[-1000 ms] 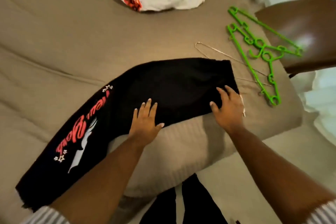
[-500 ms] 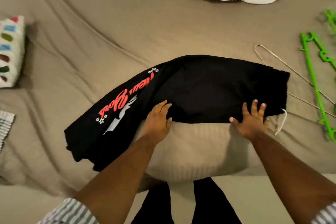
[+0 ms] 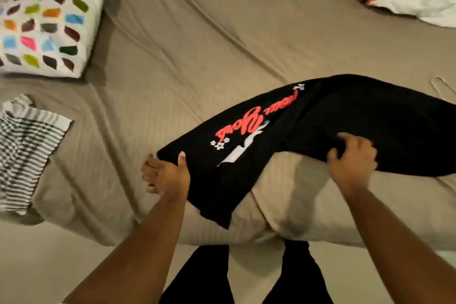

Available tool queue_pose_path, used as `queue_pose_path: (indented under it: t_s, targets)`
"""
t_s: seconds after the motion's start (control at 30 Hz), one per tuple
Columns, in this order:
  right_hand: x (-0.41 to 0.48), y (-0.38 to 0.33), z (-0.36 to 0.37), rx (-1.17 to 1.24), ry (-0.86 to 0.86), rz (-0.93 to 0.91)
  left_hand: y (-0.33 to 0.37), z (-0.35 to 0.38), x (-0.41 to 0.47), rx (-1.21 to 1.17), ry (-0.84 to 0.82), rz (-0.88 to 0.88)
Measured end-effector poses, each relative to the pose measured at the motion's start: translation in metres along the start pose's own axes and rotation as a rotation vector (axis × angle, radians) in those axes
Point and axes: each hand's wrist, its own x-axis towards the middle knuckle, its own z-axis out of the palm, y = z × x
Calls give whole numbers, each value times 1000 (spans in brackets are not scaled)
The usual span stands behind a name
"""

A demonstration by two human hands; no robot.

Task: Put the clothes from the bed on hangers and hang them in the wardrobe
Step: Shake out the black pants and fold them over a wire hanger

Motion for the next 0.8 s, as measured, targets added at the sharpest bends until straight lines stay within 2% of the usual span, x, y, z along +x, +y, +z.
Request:
queue_pose_path:
  t_s: [0.03, 0.1, 0.2, 0.3, 0.47, 0.57, 0.73, 0.8]
  targets:
    - [-21, -31, 16, 53, 10, -111, -7, -6, 18, -56, -94, -65]
    - [-57, -95, 55, 167, -69, -270, -18, -14, 52, -249, -224, -79]
    - [-85, -175, 87, 313, -321, -223, -17, -18, 73, -453, -326, 3]
    - [-99, -220, 98, 347, -445, -163, -9, -28, 87, -422, -396, 136]
    - [-84, -242, 77, 483, -453, -136, 28, -57, 133, -329, -308, 400]
    - [-70, -246, 70, 597, -437, -141, 67, -70, 187, -263, -197, 547]
    - [-64, -242, 72, 683, -287, -169, 115, -63, 272, -369, 1, 519]
    - [-65, -225, 81, 652, -193, -145, 108, -56, 273, -325, 140, 604]
